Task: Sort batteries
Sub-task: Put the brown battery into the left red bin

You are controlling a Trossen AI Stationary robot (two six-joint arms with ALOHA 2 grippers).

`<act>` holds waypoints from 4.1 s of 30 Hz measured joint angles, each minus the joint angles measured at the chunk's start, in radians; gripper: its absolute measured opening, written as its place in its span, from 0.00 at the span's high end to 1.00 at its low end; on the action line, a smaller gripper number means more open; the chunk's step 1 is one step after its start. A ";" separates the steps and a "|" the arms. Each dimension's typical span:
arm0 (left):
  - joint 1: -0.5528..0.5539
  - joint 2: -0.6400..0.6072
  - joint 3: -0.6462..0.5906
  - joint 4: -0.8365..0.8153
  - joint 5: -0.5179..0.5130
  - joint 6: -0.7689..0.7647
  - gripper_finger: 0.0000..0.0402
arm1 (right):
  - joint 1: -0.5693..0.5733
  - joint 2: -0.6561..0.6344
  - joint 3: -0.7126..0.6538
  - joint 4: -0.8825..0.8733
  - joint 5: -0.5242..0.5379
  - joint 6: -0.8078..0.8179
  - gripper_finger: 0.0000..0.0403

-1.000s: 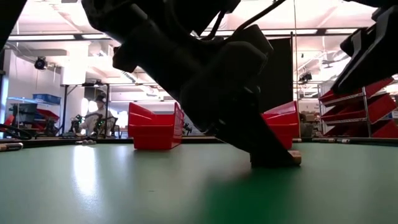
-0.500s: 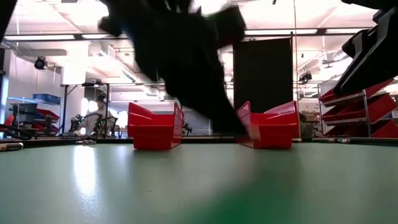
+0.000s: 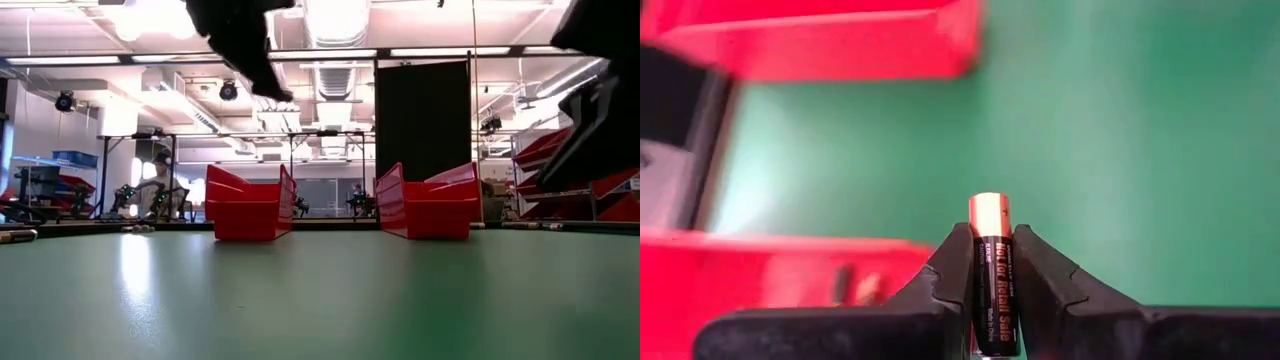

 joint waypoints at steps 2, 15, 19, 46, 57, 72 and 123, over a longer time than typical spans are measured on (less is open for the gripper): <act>0.067 -0.033 0.000 -0.018 0.010 0.043 0.93 | -0.007 0.017 -0.001 0.002 0.001 0.006 0.83; 0.474 0.006 -0.112 0.082 0.241 0.354 0.93 | -0.158 0.026 0.000 0.001 -0.021 -0.026 0.86; 0.548 0.031 -0.155 0.127 0.293 0.396 0.93 | -0.201 0.026 0.006 0.003 -0.062 -0.071 0.85; 0.577 0.173 -0.169 0.160 0.370 0.486 0.93 | -0.311 0.025 0.010 0.065 -0.063 -0.235 0.88; 0.603 0.211 0.013 0.020 0.361 0.505 0.93 | -0.312 0.025 0.010 0.089 -0.088 -0.228 0.89; 0.607 0.433 0.123 -0.064 0.360 0.540 0.93 | -0.312 0.025 0.010 0.110 -0.164 -0.177 0.89; 0.633 0.418 0.513 -0.543 0.393 0.534 0.66 | -0.472 -0.396 0.240 -0.486 0.044 -0.091 0.59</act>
